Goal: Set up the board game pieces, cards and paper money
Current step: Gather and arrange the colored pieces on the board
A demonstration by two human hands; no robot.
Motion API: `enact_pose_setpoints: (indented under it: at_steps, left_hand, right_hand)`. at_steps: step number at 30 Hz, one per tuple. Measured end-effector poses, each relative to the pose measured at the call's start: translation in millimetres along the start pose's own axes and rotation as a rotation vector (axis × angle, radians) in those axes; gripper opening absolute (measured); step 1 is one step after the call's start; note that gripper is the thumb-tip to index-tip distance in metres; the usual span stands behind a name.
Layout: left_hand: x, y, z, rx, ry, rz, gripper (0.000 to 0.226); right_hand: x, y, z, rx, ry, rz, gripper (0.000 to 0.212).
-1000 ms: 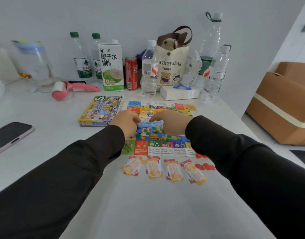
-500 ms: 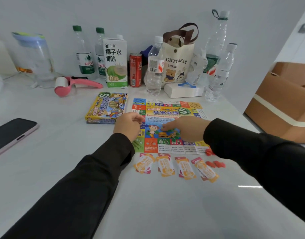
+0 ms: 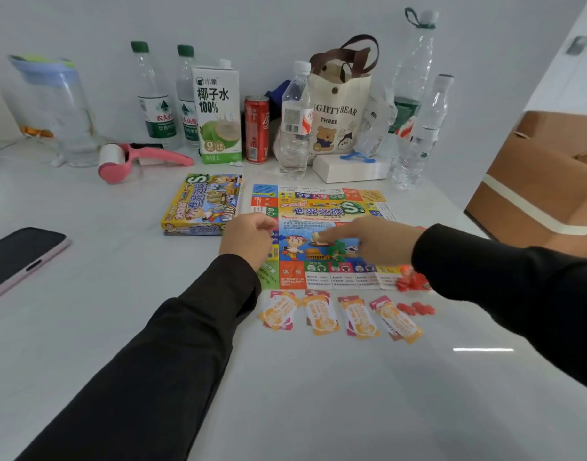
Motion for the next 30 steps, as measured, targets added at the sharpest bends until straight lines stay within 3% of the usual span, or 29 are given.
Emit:
enact_pose_setpoints:
  at_steps: [2,4,11,18,20,24,30]
  left_hand:
    - [3.6,-0.5,2.8,-0.017,-0.042,-0.114,0.036]
    - [5.8,-0.3,4.7,-0.033,-0.066,-0.180,0.036]
    - [6.2,1.9,4.7,-0.029,-0.056,-0.181,0.036]
    - [6.9,3.0,6.1,-0.033,-0.031,-0.146,0.037]
    - [8.4,3.8,7.2,-0.038,-0.031,-0.154,0.036]
    - [12.6,4.8,9.9,-0.055,-0.038,-0.164,0.034]
    - [13.7,2.7,11.9,-0.153,-0.057,-0.203,0.034]
  right_hand:
    - [-0.3,2.9,-9.3,0.040,-0.030,-0.033,0.076]
    - [-2.1,-1.4,-16.7,-0.023,-0.056,0.008,0.073]
    - [4.2,-8.5,11.0,-0.190,-0.061,0.145,0.079]
    - [6.8,2.1,19.4,-0.105,-0.052,0.087,0.082]
    - [2.3,-6.8,14.5,-0.119,-0.013,0.105,0.075]
    - [4.1,1.8,3.5,0.044,0.008,0.097,0.046]
    - [-6.1,6.7,-15.7,-0.081,0.110,0.009,0.047]
Point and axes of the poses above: each hand's wrist, its own z-axis away from the middle knuckle, its own y-axis out of the back of the hand, x = y × z, the point moved 2 cm from there along -z, towards the middle knuckle, and after that the axes turned 1 degree about x, right-handed, at the moved point
